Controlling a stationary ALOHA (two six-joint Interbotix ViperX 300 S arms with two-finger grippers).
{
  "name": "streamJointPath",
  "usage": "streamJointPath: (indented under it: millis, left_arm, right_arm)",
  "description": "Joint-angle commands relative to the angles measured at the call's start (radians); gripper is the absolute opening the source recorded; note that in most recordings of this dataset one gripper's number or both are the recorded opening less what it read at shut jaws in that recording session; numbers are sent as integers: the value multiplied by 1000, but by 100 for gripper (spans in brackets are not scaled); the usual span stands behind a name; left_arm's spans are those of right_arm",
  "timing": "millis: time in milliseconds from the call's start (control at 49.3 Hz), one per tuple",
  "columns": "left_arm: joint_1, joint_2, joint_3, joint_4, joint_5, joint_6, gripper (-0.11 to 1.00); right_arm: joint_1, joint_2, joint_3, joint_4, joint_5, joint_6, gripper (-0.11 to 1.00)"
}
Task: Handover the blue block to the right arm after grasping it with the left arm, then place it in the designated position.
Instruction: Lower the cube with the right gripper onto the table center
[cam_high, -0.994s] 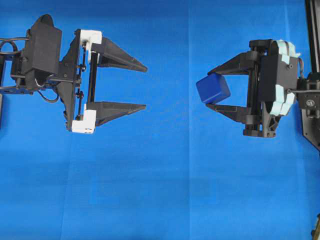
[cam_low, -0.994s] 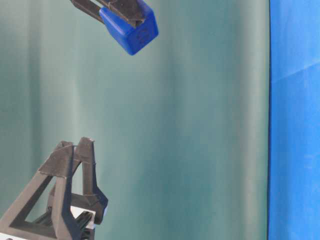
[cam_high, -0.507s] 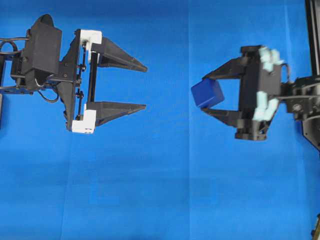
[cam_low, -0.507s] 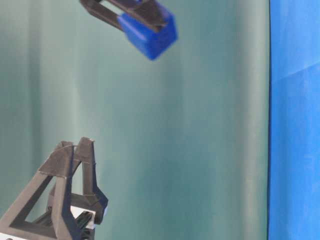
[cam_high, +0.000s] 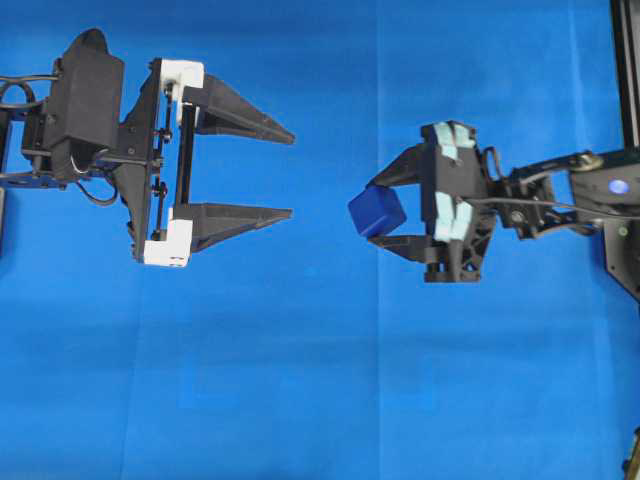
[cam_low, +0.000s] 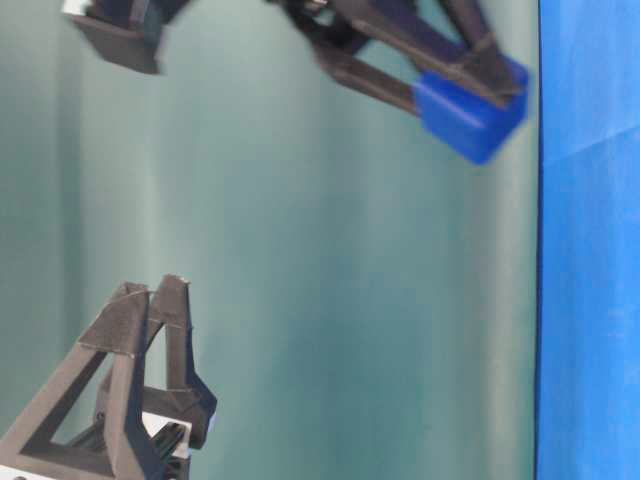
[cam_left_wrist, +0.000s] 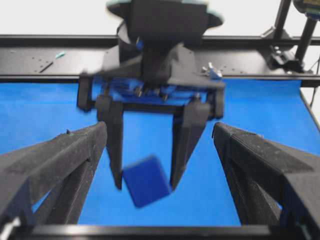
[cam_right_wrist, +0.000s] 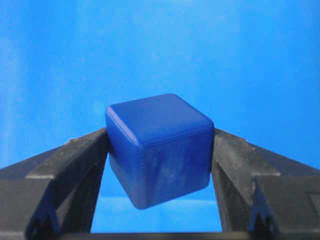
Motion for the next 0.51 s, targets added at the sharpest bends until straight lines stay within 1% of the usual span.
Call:
streamJointPath:
  millis: [0, 142, 487]
  left_arm:
    - [2, -17, -11, -2, -5, 2, 92]
    - [2, -15, -12, -2, -3, 2, 92]
    - [2, -11, -12, -2, -5, 2, 92]
  right_arm:
    - [-29, 26, 8, 18, -87, 2, 55]
    - [-51, 103, 20, 26, -187, 0, 55]
    - [-66, 255, -6, 34, -288, 0, 55]
